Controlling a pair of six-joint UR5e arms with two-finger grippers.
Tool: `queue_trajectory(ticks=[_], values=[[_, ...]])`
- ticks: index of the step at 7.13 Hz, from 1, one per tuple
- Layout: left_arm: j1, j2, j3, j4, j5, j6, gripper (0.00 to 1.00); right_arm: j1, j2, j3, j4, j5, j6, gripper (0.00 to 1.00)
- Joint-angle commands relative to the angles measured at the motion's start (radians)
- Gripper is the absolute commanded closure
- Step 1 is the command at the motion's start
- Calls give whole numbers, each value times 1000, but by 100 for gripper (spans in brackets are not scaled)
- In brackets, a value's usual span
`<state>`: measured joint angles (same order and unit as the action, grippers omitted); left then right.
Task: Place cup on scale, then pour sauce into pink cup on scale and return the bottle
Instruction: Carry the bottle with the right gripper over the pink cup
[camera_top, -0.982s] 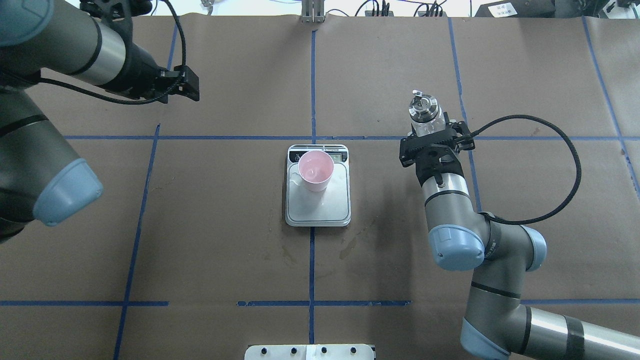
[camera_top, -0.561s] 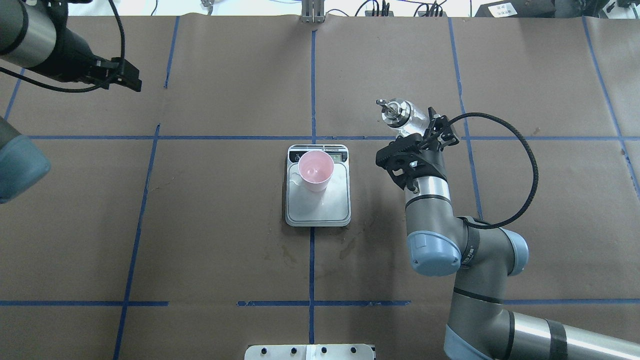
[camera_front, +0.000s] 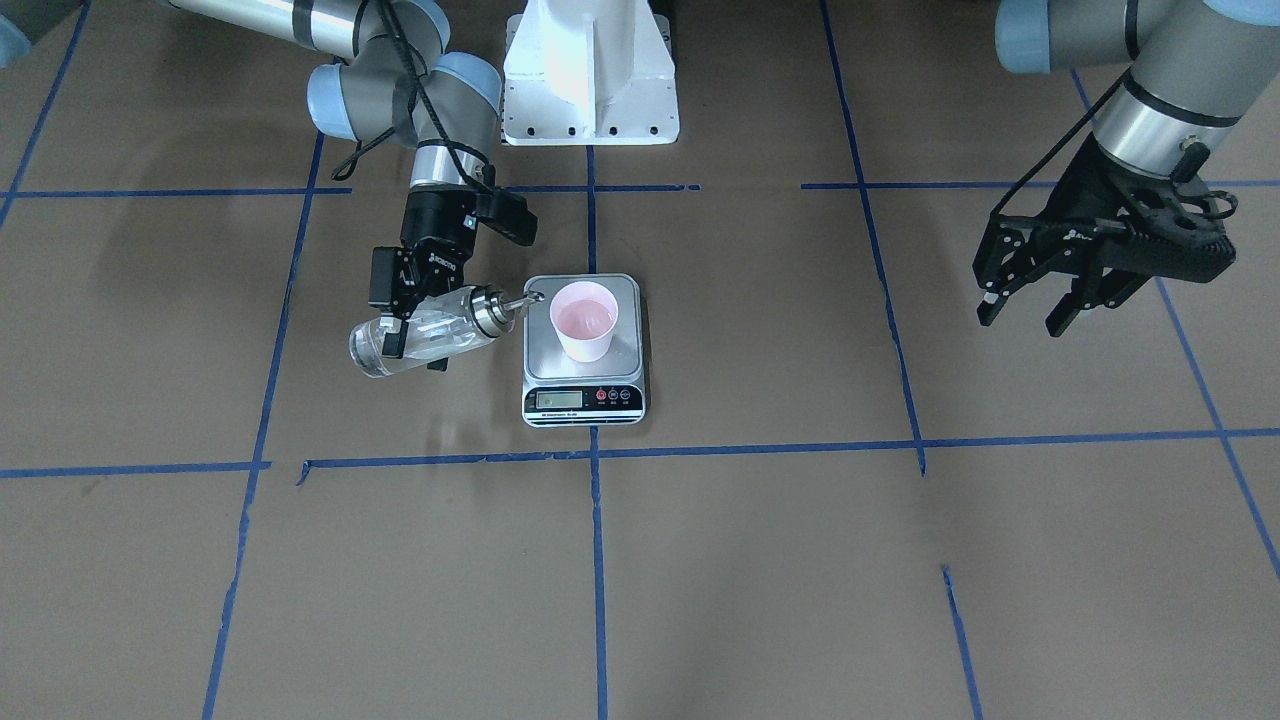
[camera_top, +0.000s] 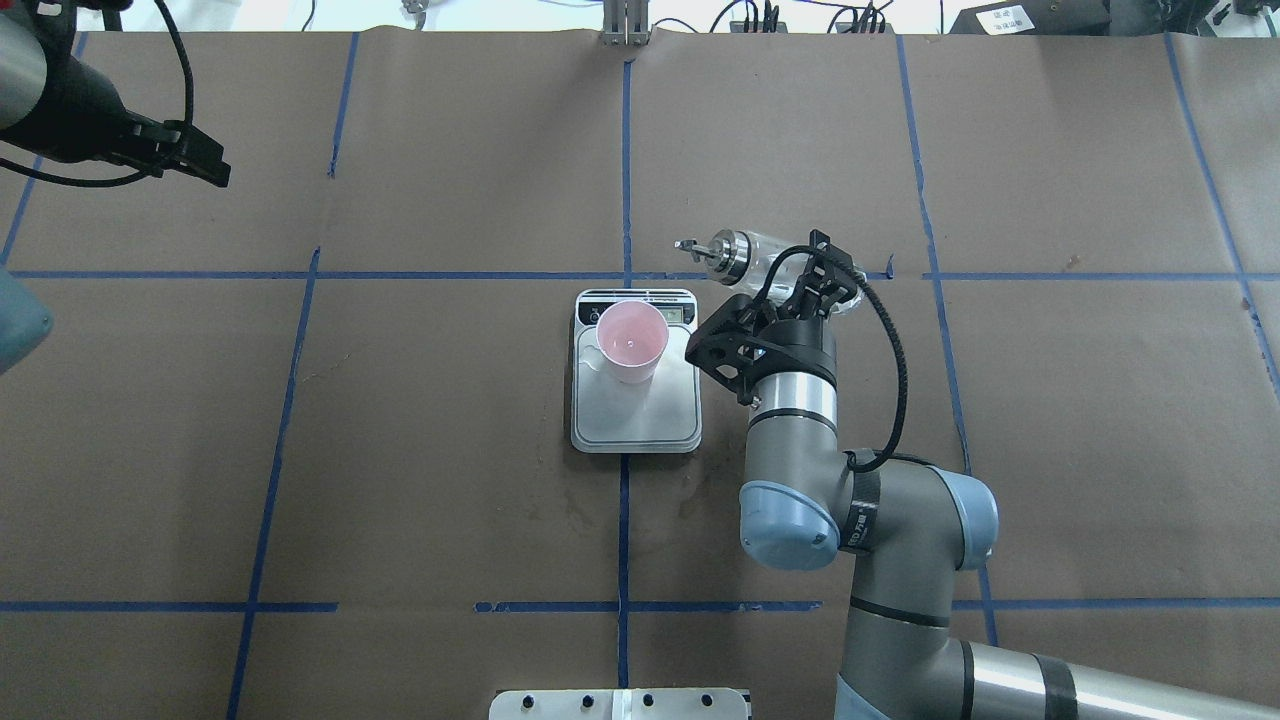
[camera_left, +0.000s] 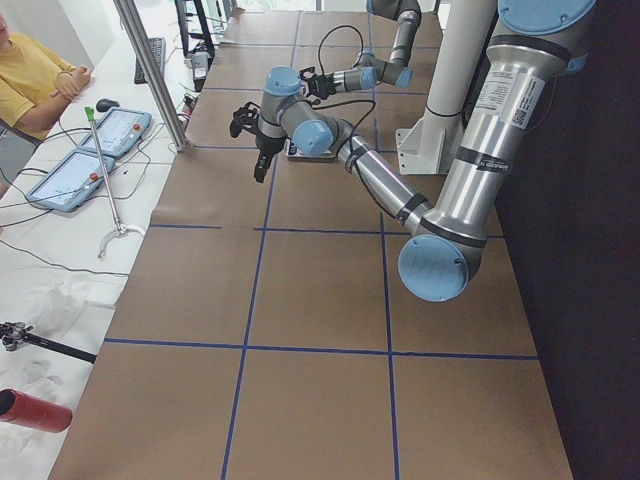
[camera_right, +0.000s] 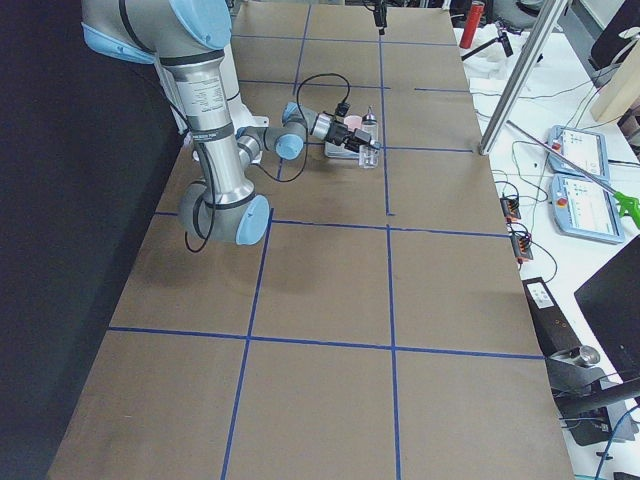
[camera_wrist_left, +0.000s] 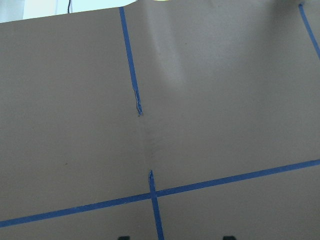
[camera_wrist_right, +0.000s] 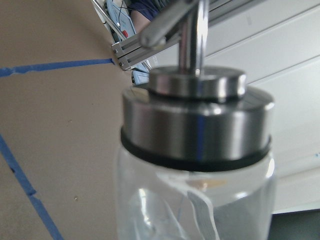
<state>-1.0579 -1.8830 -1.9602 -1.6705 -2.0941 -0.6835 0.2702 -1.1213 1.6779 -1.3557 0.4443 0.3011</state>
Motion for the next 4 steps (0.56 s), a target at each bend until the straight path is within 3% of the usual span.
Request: queue_trajectory(ticks=[1, 4], values=[[-2, 1, -3, 3, -1, 1, 30, -38, 0, -3, -11, -61, -143, 100], [-2, 1, -6, 5, -18, 1, 30, -43, 5, -26, -10, -105, -302, 100]])
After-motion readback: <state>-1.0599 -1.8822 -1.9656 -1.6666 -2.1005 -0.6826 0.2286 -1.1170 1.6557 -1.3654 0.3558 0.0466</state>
